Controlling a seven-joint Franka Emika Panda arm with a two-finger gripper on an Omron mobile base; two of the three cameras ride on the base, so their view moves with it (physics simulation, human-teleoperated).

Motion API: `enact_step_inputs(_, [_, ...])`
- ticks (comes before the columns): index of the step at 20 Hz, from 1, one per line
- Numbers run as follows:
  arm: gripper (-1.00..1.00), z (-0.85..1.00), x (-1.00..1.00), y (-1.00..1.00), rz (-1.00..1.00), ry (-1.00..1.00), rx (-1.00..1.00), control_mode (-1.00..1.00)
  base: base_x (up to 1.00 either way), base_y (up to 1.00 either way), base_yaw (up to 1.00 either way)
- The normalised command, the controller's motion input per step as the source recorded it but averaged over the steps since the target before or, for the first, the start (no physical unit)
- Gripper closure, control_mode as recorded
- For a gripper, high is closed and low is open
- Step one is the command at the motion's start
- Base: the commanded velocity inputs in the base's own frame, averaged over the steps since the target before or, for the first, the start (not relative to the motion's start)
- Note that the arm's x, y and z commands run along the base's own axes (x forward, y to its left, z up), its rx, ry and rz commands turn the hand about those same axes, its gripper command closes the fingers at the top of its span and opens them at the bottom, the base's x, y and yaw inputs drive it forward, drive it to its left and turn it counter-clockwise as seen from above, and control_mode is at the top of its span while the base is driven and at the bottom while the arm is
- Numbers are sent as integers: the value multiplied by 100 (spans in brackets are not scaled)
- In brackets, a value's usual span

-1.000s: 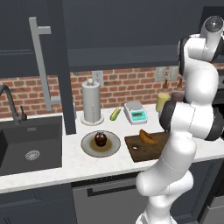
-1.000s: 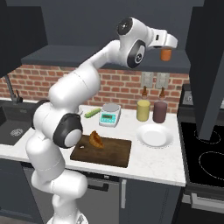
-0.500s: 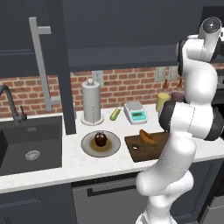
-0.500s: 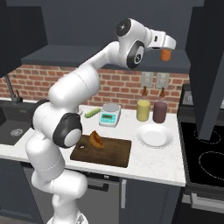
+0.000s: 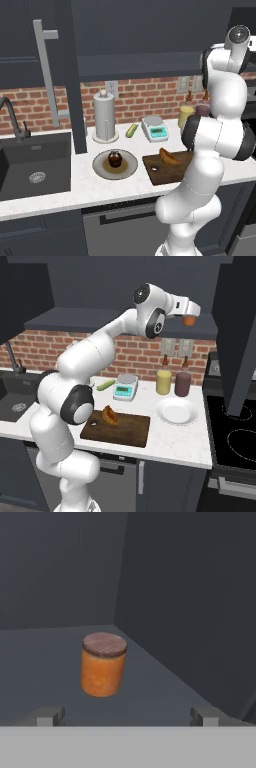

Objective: From the different types of pastries on the counter, select a croissant and place it on the cutting board. Then retrieve a jar of jam from the cabinet and place it alongside the croissant on the cutting board.

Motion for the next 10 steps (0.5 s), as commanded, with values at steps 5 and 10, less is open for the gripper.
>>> enact_step_inputs(5, [-100, 0, 34, 0, 0, 0, 0, -100, 0, 0, 0])
enact_step_inputs(10, [-100, 0, 38, -2, 0, 0, 2, -100, 0, 0, 0])
